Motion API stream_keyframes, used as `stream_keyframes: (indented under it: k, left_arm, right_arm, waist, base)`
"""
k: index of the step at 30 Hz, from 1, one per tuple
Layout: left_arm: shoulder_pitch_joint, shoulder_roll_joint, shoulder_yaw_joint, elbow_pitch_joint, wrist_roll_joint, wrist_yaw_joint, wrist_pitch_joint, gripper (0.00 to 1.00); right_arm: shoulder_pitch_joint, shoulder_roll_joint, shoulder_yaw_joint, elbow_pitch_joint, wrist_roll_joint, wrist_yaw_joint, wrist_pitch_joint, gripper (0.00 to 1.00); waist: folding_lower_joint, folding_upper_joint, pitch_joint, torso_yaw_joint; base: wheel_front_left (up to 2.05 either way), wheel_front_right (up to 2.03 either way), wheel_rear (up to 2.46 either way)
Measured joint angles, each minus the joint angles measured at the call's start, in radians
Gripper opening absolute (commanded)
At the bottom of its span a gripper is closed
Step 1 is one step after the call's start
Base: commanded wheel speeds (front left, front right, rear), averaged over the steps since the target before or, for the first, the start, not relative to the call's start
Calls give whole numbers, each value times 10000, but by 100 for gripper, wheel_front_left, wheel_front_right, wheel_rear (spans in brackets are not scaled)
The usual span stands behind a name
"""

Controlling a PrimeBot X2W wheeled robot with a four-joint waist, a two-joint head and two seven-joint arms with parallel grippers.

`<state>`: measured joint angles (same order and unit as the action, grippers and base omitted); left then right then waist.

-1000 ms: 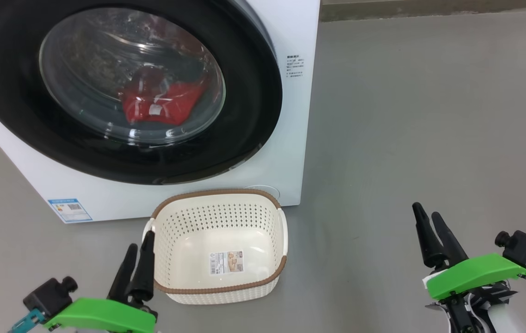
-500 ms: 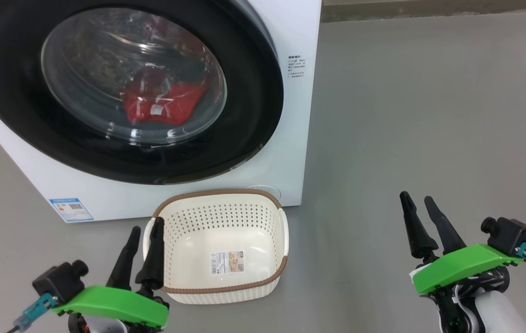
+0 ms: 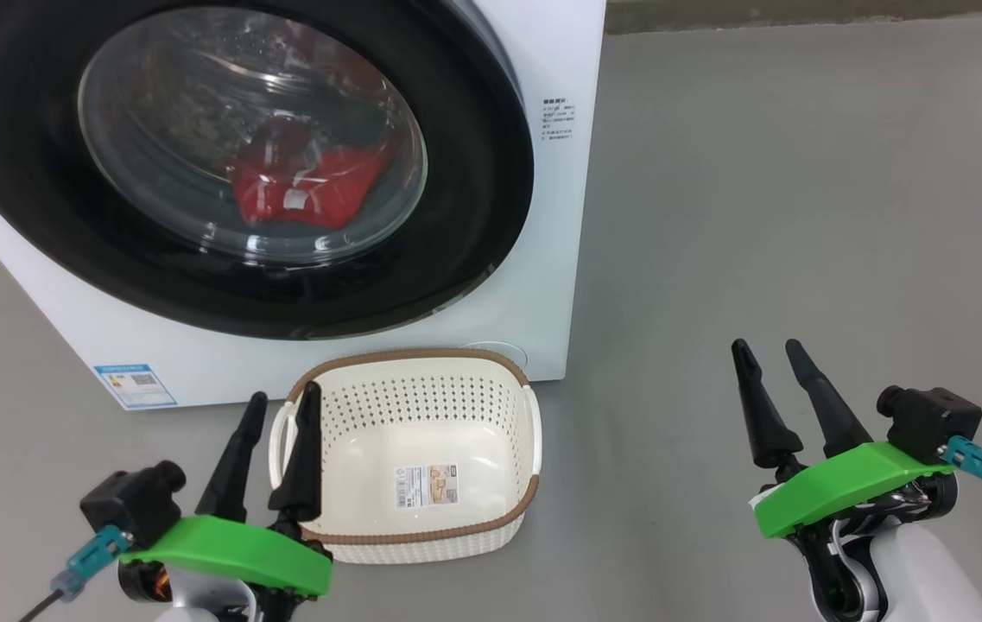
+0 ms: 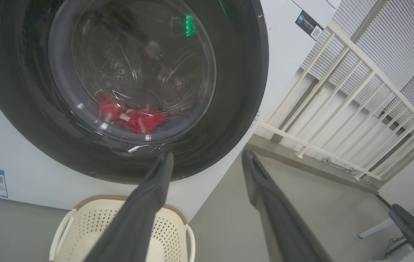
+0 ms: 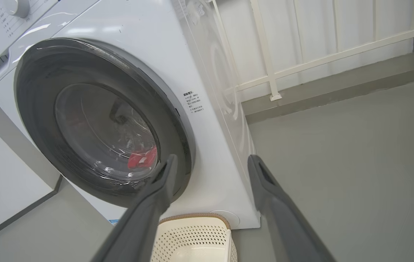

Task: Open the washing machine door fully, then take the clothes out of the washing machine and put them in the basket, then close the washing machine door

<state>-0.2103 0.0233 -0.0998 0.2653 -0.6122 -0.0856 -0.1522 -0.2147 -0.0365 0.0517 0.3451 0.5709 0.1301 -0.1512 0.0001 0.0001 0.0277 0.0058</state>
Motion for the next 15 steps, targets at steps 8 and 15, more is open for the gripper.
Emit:
stream_keyframes:
  k: [8,15]
  left_arm:
    - [-52,17,-84,8,980,75,-232,100]
    - [-263,25,-213,13,1816,75,-418,100]
  right_arm:
    - [-5,-10,240,96,-957,0,-215,100]
    - [-256,-33,336,150,-1733,0,-439,100]
  waist:
    - [0,0,-112,16]
    - [0,0,-132,58]
  base:
    - [0,0,0]
    - [0,0,0]
